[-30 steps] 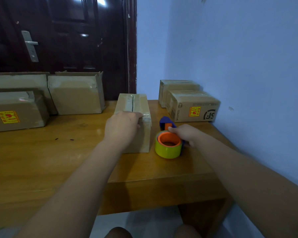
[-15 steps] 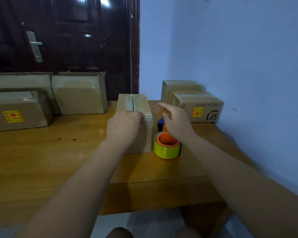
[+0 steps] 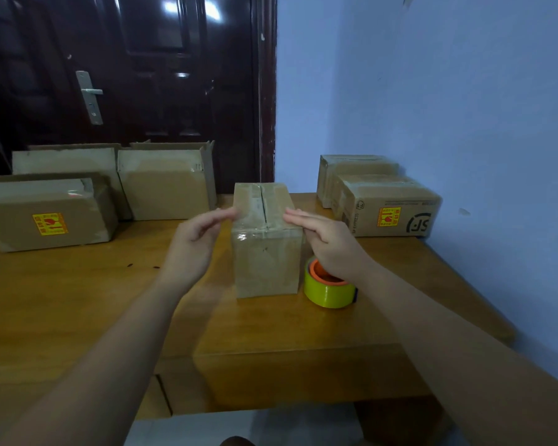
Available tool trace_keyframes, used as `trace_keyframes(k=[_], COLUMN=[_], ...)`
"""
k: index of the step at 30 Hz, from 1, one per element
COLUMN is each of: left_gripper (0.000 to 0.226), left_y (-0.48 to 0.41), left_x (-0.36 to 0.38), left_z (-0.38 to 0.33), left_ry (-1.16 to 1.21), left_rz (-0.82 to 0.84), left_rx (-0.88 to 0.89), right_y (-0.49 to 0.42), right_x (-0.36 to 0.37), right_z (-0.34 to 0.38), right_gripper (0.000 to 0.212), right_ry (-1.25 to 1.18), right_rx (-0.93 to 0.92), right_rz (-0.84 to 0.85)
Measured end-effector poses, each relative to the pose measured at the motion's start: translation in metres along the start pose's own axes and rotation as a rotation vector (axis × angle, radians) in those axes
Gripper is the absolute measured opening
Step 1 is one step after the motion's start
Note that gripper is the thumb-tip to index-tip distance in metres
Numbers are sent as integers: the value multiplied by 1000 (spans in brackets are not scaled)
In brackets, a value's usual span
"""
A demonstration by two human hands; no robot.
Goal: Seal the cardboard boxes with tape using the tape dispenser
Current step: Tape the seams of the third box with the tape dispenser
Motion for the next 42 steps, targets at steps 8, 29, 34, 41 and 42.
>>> trace_keyframes(k=[8, 29, 34, 41, 42], left_gripper=[36, 47, 48, 59, 60], left_y=[4, 5, 7, 7, 6], left_x=[6, 19, 21, 24, 23], left_z=[9, 11, 10, 9, 9], left_ry=[-364, -458, -460, -521, -440], left_rz=[89, -11, -46, -43, -29], left_rx=[143, 358, 381, 416, 358], right_y=[5, 6, 6, 4, 4], right_x=[-3, 8, 8, 5, 5], right_z=[-3, -9, -10, -8, -7], right_gripper=[44, 38, 35, 36, 36], right_ry=[102, 11, 4, 44, 3], right_rx=[-3, -49, -42, -28, -8], right_rz=[70, -140, -143, -89, -75])
Point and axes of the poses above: each hand's wrist, its own y-axis away from the middle knuckle, its own x-axis out of the palm, z = x × y, the point moved 7 cm from there along -y, towards the middle knuckle, and after that the axes turned 3 degrees about y, right-handed, at the moved point
